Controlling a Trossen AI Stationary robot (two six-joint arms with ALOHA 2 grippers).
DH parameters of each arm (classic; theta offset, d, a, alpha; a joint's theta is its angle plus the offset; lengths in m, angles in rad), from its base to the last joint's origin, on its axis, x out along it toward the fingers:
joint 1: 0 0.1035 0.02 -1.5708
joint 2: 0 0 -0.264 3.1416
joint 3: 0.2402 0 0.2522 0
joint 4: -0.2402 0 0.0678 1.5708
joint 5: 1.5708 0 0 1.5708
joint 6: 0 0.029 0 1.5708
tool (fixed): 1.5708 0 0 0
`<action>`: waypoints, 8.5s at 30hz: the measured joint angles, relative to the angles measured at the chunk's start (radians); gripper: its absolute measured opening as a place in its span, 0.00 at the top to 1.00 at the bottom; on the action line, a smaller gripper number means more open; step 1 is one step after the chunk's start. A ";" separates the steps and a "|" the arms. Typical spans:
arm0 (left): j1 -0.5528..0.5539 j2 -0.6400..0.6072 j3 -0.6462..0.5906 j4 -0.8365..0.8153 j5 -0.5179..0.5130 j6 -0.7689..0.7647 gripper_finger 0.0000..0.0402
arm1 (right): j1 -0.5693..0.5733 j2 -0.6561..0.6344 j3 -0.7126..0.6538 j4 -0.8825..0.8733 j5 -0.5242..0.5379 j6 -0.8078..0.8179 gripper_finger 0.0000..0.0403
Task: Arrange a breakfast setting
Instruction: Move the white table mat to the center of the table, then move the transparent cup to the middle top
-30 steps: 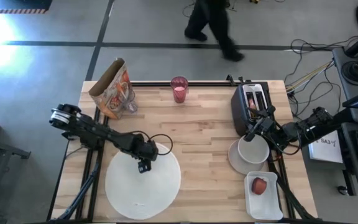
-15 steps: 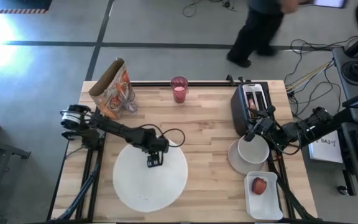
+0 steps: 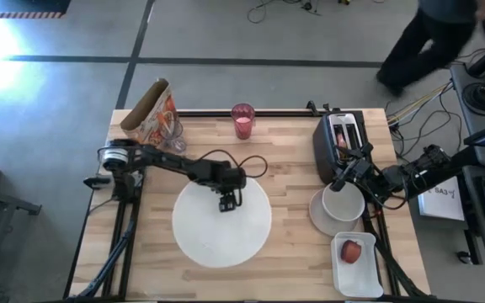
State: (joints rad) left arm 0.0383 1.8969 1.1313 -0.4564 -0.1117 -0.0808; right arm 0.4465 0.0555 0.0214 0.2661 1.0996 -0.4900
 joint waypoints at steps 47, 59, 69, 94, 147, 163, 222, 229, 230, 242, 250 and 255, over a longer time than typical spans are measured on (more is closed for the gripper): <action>-0.201 -0.157 -0.141 -0.150 -0.036 -0.211 0.40 | 0.000 0.000 0.000 0.000 0.000 0.000 0.41; -0.154 -0.111 -0.139 -0.017 -0.035 -0.158 0.40 | 0.000 0.000 0.000 0.000 0.000 0.000 0.41; -0.080 -0.106 -0.142 0.104 -0.043 -0.080 0.40 | 0.000 0.000 0.000 0.000 0.000 0.000 0.41; -0.081 -0.208 -0.145 0.093 -0.037 -0.062 0.40 | 0.000 0.000 0.000 0.000 0.000 0.000 0.41; 0.488 -0.755 -0.058 -0.629 -0.114 0.057 0.30 | 0.000 0.000 0.000 0.000 0.000 0.000 0.41; 0.547 -0.552 -0.062 -0.554 -0.147 0.076 0.30 | 0.000 0.000 0.000 0.000 0.000 0.000 0.41; 0.398 -0.419 0.141 -0.538 -0.083 0.128 1.00 | 0.000 0.000 0.000 0.000 0.000 0.000 0.41; 0.399 -0.261 0.268 -0.535 -0.092 0.208 1.00 | 0.000 0.000 0.000 0.000 0.000 0.000 0.41; 0.399 -0.242 0.279 -0.535 -0.104 0.212 1.00 | 0.000 0.000 0.000 0.000 0.000 0.000 0.41; 0.401 -0.140 0.343 -0.496 -0.134 0.295 1.00 | 0.000 0.000 0.000 0.000 0.000 0.000 0.41; 0.403 -0.120 0.333 -0.495 -0.138 0.309 1.00 | 0.000 0.000 0.000 0.000 0.000 0.000 0.41; 0.410 -0.115 0.332 -0.469 -0.141 0.309 1.00 | 0.000 0.000 0.000 0.000 0.000 0.000 0.41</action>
State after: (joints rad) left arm 0.4487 1.7820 1.4631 -0.9253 -0.2523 0.2287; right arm 0.4462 0.0555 0.0213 0.2660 1.0998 -0.4900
